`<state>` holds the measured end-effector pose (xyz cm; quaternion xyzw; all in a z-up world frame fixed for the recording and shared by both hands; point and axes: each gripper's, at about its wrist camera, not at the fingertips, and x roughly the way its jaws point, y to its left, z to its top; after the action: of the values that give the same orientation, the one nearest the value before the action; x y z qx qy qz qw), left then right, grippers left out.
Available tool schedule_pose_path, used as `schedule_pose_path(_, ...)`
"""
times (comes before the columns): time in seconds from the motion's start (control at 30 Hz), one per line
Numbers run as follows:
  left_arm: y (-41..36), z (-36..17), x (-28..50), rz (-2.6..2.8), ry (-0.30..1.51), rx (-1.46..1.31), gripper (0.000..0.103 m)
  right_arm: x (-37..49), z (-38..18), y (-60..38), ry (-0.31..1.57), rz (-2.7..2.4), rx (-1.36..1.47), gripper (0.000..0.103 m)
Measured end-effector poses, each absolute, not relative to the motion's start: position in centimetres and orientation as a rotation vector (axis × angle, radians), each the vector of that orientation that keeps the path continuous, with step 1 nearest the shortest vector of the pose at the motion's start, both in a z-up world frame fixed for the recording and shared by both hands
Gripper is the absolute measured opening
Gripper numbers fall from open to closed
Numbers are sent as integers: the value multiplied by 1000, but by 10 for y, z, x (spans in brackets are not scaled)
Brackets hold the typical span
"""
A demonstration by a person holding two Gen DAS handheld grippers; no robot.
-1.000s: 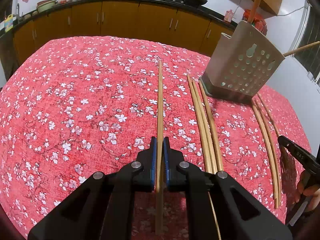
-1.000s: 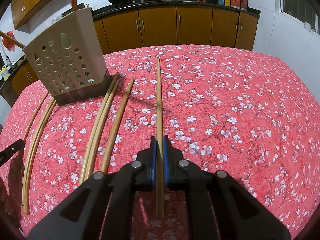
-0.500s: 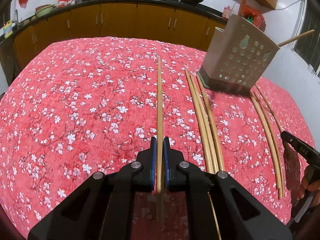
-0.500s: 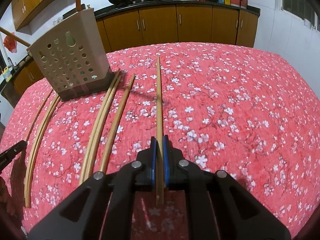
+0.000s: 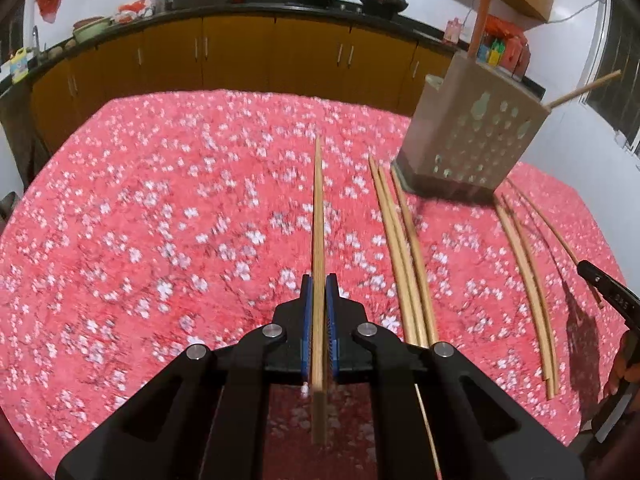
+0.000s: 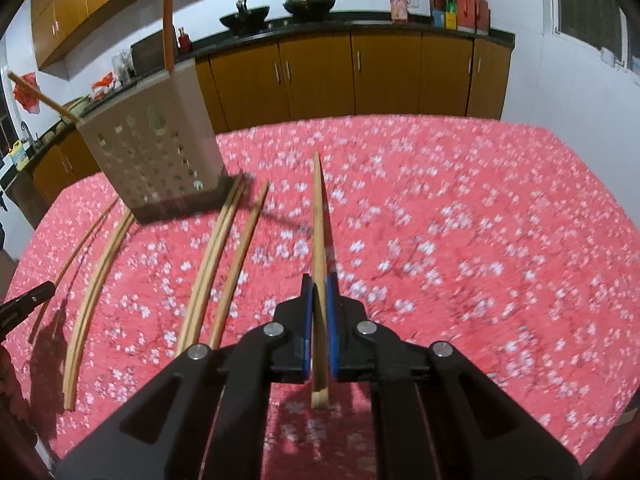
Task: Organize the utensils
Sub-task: 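Lift the chopstick with the left tool and raise it upright over the holder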
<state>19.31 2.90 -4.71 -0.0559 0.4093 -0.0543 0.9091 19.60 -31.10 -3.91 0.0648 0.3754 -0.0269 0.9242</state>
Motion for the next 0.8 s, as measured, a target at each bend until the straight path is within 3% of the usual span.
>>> schedule_pose_path(0.8,36,67,176,-128,518,-126,7,170,69,-317,417,-59,120,8)
